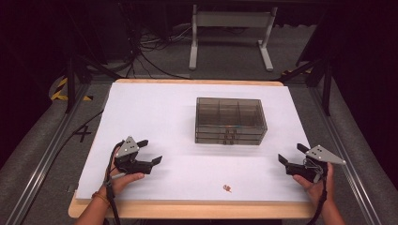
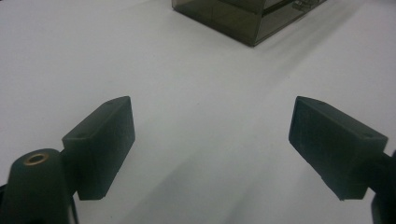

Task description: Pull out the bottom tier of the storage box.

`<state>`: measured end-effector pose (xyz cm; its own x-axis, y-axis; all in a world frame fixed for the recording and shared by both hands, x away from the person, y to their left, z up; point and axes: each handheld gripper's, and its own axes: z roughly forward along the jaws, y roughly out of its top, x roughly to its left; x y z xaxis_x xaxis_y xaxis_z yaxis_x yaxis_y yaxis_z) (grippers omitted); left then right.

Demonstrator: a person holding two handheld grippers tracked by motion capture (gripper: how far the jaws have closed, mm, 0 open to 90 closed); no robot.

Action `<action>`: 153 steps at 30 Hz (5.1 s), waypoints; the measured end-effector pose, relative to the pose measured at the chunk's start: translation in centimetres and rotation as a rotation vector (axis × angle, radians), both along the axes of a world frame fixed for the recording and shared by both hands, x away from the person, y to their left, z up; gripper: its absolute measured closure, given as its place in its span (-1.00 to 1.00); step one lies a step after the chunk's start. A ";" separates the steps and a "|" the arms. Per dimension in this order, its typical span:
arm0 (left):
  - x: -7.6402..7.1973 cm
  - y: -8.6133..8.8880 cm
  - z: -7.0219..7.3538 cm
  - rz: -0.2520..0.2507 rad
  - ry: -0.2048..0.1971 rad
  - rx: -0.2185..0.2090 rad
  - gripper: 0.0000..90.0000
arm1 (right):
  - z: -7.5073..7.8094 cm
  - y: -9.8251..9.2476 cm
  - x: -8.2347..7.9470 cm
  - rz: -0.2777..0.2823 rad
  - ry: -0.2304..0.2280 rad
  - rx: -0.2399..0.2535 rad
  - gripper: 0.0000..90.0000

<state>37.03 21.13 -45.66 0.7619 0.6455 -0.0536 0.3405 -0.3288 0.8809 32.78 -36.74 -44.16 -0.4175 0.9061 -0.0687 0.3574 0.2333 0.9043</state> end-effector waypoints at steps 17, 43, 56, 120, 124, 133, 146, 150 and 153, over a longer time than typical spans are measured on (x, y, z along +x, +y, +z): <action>0.2 0.0 0.8 -0.022 -0.024 0.024 0.06 | -0.1 0.6 0.1 -0.012 0.013 -0.059 -0.71; 3.6 -1.7 4.8 -0.147 -0.102 0.059 0.96 | 0.1 1.4 0.0 -0.030 0.074 -0.087 -0.61; 5.5 -5.4 6.3 -0.224 -0.136 0.067 1.00 | 1.5 4.0 -0.9 -0.032 0.045 -0.099 -0.52; 9.2 -12.6 9.0 -0.352 -0.097 0.157 1.00 | 1.2 12.4 2.1 0.028 0.127 -0.130 -0.16; 9.2 -12.6 9.1 -0.354 -0.101 0.167 1.00 | 1.1 13.8 2.6 -0.013 0.174 -0.085 -0.11; 9.1 -12.7 9.2 -0.355 -0.098 0.179 1.00 | 0.4 17.6 3.5 -0.080 0.205 -0.080 -0.01; 9.0 -12.8 9.3 -0.354 -0.108 0.192 1.00 | -0.7 20.9 4.6 -0.140 0.228 -0.098 0.10; 8.9 -13.0 9.3 -0.351 -0.111 0.200 1.00 | -0.8 21.0 4.6 -0.190 0.227 -0.073 0.22; 8.8 -13.1 9.3 -0.342 -0.120 0.207 1.00 | -0.8 21.3 4.6 -0.212 0.232 -0.067 0.15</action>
<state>45.82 8.04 -36.35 0.9271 0.3423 0.1530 0.0800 -0.5792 0.8112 37.39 -15.42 -44.98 -0.2317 0.9712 -0.0562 0.5995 0.1880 0.7780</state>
